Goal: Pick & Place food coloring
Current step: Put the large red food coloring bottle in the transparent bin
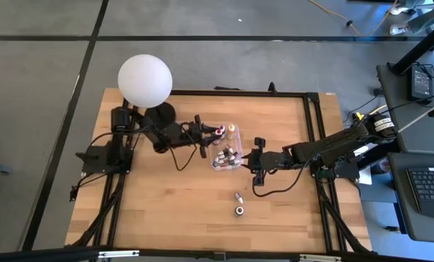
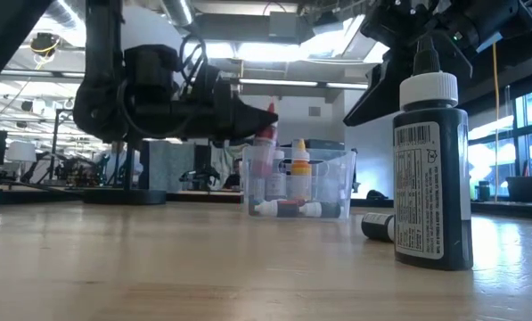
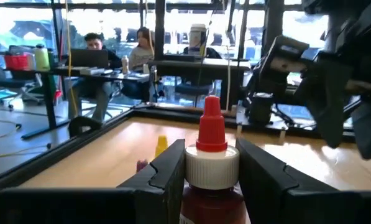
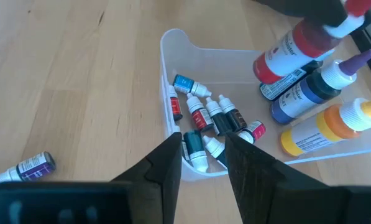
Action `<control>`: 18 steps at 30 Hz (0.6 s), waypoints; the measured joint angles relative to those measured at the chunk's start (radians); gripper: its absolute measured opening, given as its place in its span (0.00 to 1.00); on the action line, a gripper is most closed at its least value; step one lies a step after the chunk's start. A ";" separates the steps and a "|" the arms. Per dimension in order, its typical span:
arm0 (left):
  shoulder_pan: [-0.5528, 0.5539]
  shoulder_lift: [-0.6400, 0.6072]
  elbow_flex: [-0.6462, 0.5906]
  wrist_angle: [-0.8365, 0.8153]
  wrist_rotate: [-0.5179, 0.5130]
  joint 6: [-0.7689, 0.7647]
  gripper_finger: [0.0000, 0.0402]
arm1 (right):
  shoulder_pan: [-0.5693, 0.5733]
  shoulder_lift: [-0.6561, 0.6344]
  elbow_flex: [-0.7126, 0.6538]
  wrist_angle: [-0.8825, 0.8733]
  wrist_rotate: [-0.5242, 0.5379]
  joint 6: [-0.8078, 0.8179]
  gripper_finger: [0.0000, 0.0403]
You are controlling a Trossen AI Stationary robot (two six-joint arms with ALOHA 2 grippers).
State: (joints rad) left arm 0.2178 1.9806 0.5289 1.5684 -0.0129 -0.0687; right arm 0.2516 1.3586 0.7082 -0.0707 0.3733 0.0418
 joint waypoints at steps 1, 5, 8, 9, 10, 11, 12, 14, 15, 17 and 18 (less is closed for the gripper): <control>-0.001 0.005 0.000 -0.001 -0.010 0.000 0.31 | 0.000 0.000 0.000 0.000 0.000 0.000 0.31; -0.001 0.024 0.000 -0.001 -0.039 0.001 0.31 | 0.000 0.000 0.000 -0.001 0.000 -0.001 0.31; -0.001 0.035 0.000 -0.003 -0.040 0.001 0.30 | 0.000 0.000 0.000 -0.001 0.000 -0.001 0.31; -0.001 0.035 0.000 -0.002 -0.040 0.001 0.30 | 0.000 0.000 0.000 -0.001 0.000 -0.001 0.31; -0.002 0.035 0.000 -0.001 -0.040 0.002 0.30 | 0.000 0.000 0.000 -0.001 0.000 -0.001 0.31; -0.004 0.035 0.000 -0.001 -0.040 0.003 0.30 | 0.000 0.000 0.000 -0.001 0.000 -0.001 0.31; -0.006 0.035 0.000 -0.001 -0.044 0.003 0.31 | 0.000 0.000 0.000 -0.002 0.000 -0.001 0.31; -0.008 0.035 0.000 -0.001 -0.060 0.003 0.32 | 0.000 0.000 0.000 -0.002 0.000 -0.001 0.31; -0.008 0.035 0.000 -0.005 -0.070 0.003 0.32 | 0.000 0.000 0.000 -0.002 0.000 -0.001 0.31; -0.011 0.035 0.000 -0.018 -0.076 0.003 0.33 | 0.000 0.000 0.000 -0.002 0.000 -0.001 0.31; -0.013 0.035 0.000 -0.019 -0.080 0.003 0.33 | 0.000 0.000 0.000 -0.002 0.000 -0.001 0.31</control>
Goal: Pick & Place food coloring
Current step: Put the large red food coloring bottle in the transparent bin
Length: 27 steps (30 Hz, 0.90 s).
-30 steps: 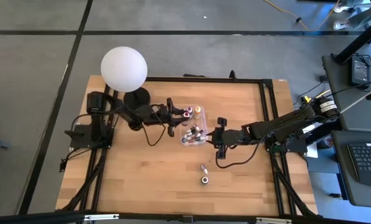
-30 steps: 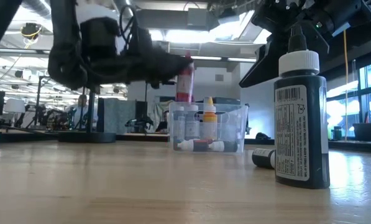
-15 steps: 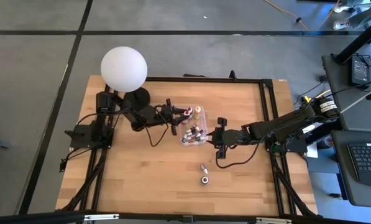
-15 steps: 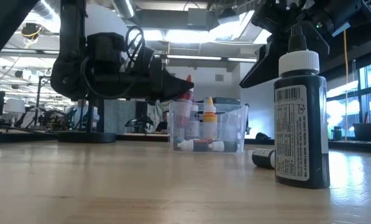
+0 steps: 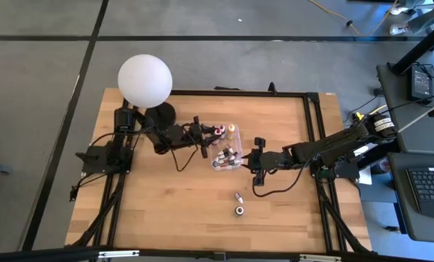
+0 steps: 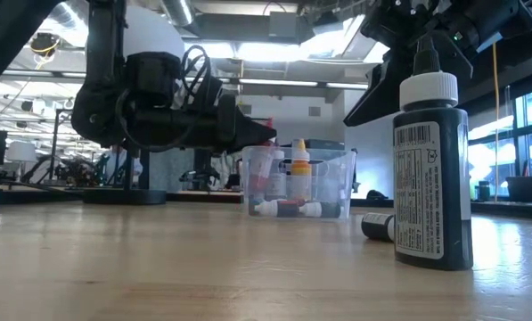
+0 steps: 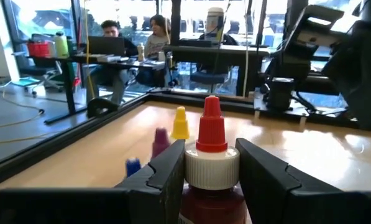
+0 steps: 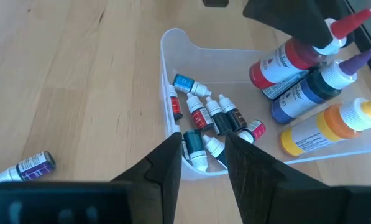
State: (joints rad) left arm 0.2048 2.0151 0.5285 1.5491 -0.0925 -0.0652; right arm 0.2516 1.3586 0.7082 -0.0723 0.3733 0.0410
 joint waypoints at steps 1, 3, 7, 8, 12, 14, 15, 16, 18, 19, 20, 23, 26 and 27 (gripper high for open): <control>-0.001 0.000 0.000 0.002 0.001 0.001 0.32 | 0.000 0.000 0.000 0.000 0.000 0.000 0.31; -0.002 0.000 0.000 0.003 0.004 0.000 0.31 | 0.000 0.000 0.000 0.000 0.000 0.000 0.31; -0.001 0.000 0.000 -0.015 0.002 0.000 0.32 | 0.000 0.000 0.000 0.000 0.000 0.000 0.31; -0.002 0.000 0.000 -0.015 0.001 0.000 0.32 | 0.000 0.000 0.000 0.000 0.000 0.000 0.31; -0.002 0.000 0.000 -0.028 -0.024 0.000 0.33 | 0.000 0.000 0.000 0.000 0.000 0.000 0.31; -0.002 -0.002 0.000 -0.036 -0.036 0.000 0.33 | 0.000 0.000 0.000 0.000 0.000 0.000 0.31; -0.002 -0.002 0.000 -0.040 -0.038 0.000 0.33 | 0.000 0.000 0.000 0.000 0.000 0.001 0.31; -0.002 -0.002 0.001 -0.046 -0.039 0.000 0.33 | 0.000 0.000 0.000 0.000 0.000 0.002 0.31; -0.002 -0.002 0.000 -0.058 -0.039 0.000 0.33 | 0.000 0.000 0.000 0.000 0.000 0.002 0.31; -0.002 -0.002 0.000 -0.057 -0.040 0.000 0.34 | 0.000 0.000 0.000 0.000 0.000 0.001 0.31; -0.002 -0.002 0.000 -0.059 -0.040 0.000 0.34 | 0.000 0.000 0.000 0.000 0.000 0.002 0.31; -0.002 -0.002 0.000 -0.088 -0.040 -0.001 0.34 | 0.000 0.000 0.000 0.000 0.000 0.002 0.31; -0.002 -0.002 0.000 -0.099 -0.040 -0.004 0.34 | 0.000 0.000 0.000 0.000 0.000 0.001 0.31; -0.002 -0.002 0.000 -0.102 -0.041 -0.003 0.34 | 0.000 0.000 0.000 0.000 0.000 0.001 0.31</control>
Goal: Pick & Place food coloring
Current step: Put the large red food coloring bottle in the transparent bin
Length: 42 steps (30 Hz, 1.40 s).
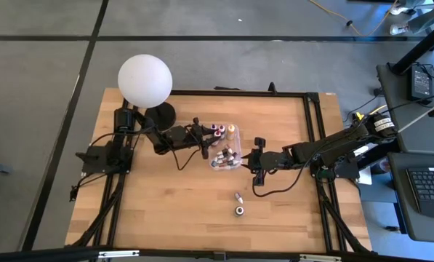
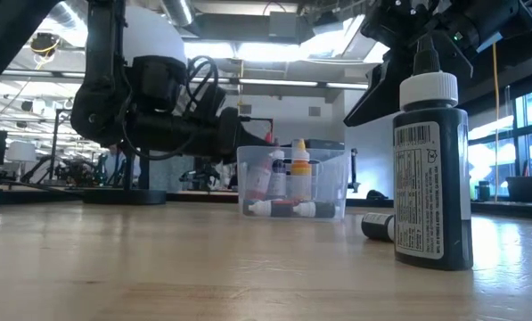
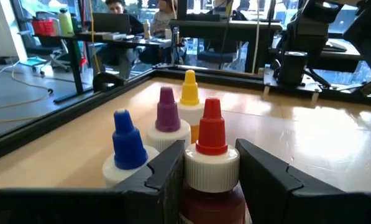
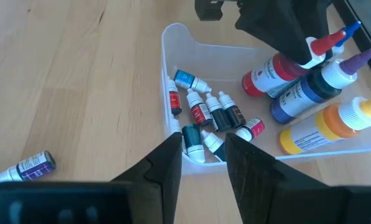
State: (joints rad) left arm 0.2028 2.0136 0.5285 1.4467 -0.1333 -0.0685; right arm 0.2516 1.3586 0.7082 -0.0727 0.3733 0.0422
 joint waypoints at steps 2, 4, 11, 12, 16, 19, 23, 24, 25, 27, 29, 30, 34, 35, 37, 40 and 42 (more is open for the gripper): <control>0.000 0.000 0.000 -0.002 0.000 0.000 0.34 | 0.000 0.000 0.000 0.000 0.000 0.000 0.31; 0.000 0.000 0.000 -0.001 0.000 0.000 0.34 | 0.000 0.000 0.000 0.000 0.000 0.000 0.31; 0.000 0.000 0.000 -0.001 0.000 -0.005 0.34 | 0.000 0.000 0.000 0.000 -0.008 -0.001 0.31; 0.000 0.000 0.000 -0.001 0.000 -0.006 0.34 | 0.000 0.000 0.000 0.000 -0.008 -0.001 0.31; 0.000 0.000 0.000 -0.005 0.000 -0.009 0.34 | 0.000 0.000 0.000 0.000 -0.008 -0.001 0.31; 0.000 0.000 0.000 -0.006 0.000 -0.032 0.35 | 0.000 0.000 0.000 0.000 -0.008 -0.001 0.31; 0.000 0.000 0.000 -0.006 0.002 -0.051 0.37 | 0.000 0.000 0.000 0.000 -0.008 -0.001 0.31; 0.000 0.000 0.000 -0.006 0.003 -0.053 0.38 | 0.000 0.000 0.000 0.000 -0.008 -0.001 0.31; 0.000 0.000 0.000 -0.005 0.004 -0.053 0.38 | 0.000 0.000 0.000 0.000 -0.008 -0.001 0.31; 0.000 0.000 0.000 -0.005 0.005 -0.060 0.40 | 0.000 0.000 0.000 0.000 -0.008 -0.001 0.31; 0.000 0.000 0.000 -0.005 0.005 -0.074 0.41 | 0.000 0.000 0.000 0.000 -0.008 -0.001 0.31; 0.000 0.000 0.000 -0.005 0.006 -0.076 0.42 | 0.000 0.000 0.000 -0.001 -0.008 -0.001 0.31; 0.000 -0.005 0.000 -0.006 0.021 -0.076 0.42 | 0.000 0.000 0.000 -0.001 -0.009 -0.001 0.31; 0.000 -0.006 0.000 -0.005 0.022 -0.076 0.42 | 0.000 0.000 0.000 -0.001 -0.009 -0.001 0.31; 0.000 -0.008 0.000 0.002 0.024 -0.076 0.42 | 0.000 0.000 0.000 -0.001 -0.009 -0.001 0.31; 0.000 -0.010 0.000 0.005 0.052 -0.074 0.43 | 0.000 0.000 0.000 0.000 -0.009 0.001 0.31; 0.000 -0.010 0.000 0.014 0.084 -0.068 0.43 | 0.000 0.000 0.000 -0.001 -0.009 0.001 0.31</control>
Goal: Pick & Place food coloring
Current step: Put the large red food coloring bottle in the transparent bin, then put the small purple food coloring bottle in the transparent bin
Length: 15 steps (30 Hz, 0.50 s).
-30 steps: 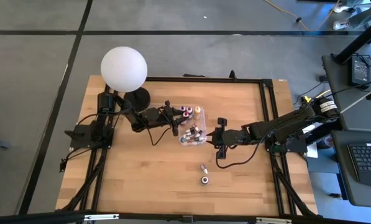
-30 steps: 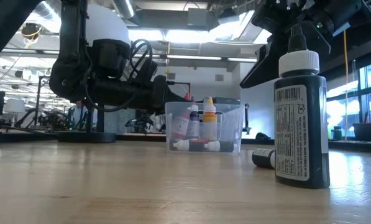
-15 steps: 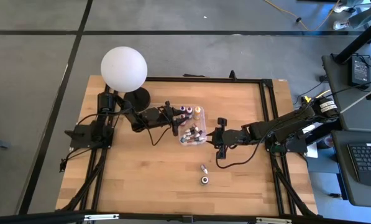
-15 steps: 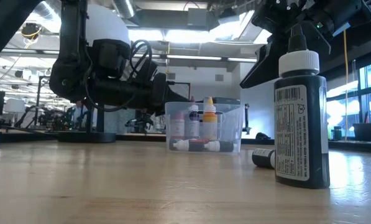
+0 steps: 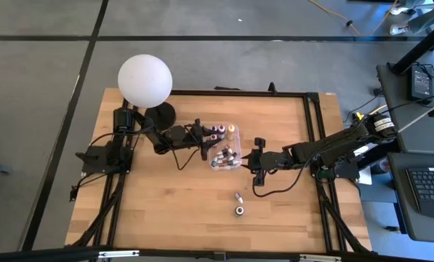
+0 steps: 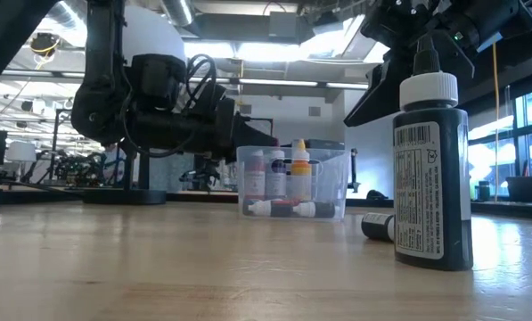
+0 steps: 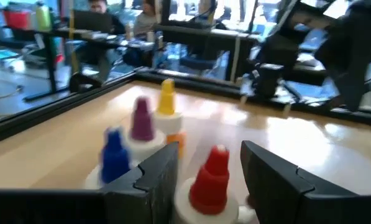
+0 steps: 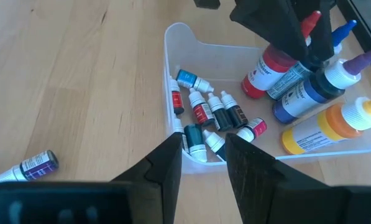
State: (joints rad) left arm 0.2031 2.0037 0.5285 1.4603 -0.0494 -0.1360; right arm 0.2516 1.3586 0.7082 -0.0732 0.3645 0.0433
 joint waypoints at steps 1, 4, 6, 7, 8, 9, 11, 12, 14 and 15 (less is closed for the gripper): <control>0.000 0.000 0.000 0.015 0.014 0.000 0.43 | 0.000 0.000 0.000 0.000 0.000 0.000 0.31; 0.000 -0.004 0.000 0.057 0.033 0.000 0.43 | 0.000 0.000 0.000 0.000 0.000 0.000 0.31; 0.000 -0.021 0.000 0.059 0.034 0.001 0.43 | 0.000 0.000 0.000 0.000 0.000 0.000 0.31; 0.002 -0.032 0.000 0.060 0.033 0.007 0.43 | 0.000 0.000 0.000 0.000 0.000 0.001 0.31; 0.003 -0.044 0.000 0.060 0.029 0.017 0.43 | 0.000 0.000 0.000 0.000 0.000 0.001 0.31; 0.003 -0.055 0.000 0.060 0.021 0.030 0.43 | 0.000 0.000 0.000 0.000 0.000 0.001 0.31; 0.003 -0.083 0.000 0.058 0.017 0.062 0.43 | 0.000 0.000 0.000 0.000 0.000 0.001 0.31; 0.003 -0.099 0.000 0.059 0.018 0.076 0.43 | 0.000 0.000 0.000 0.000 0.000 0.001 0.31; -0.004 -0.131 0.000 0.055 0.018 0.087 0.43 | 0.000 0.000 0.000 0.001 -0.009 0.001 0.31; -0.010 -0.145 0.000 0.053 0.021 0.087 0.43 | 0.000 0.000 0.000 0.002 -0.027 0.001 0.31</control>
State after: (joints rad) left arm 0.1934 1.8584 0.5282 1.5130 -0.0288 -0.0487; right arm 0.2520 1.3586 0.7082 -0.0708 0.3378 0.0444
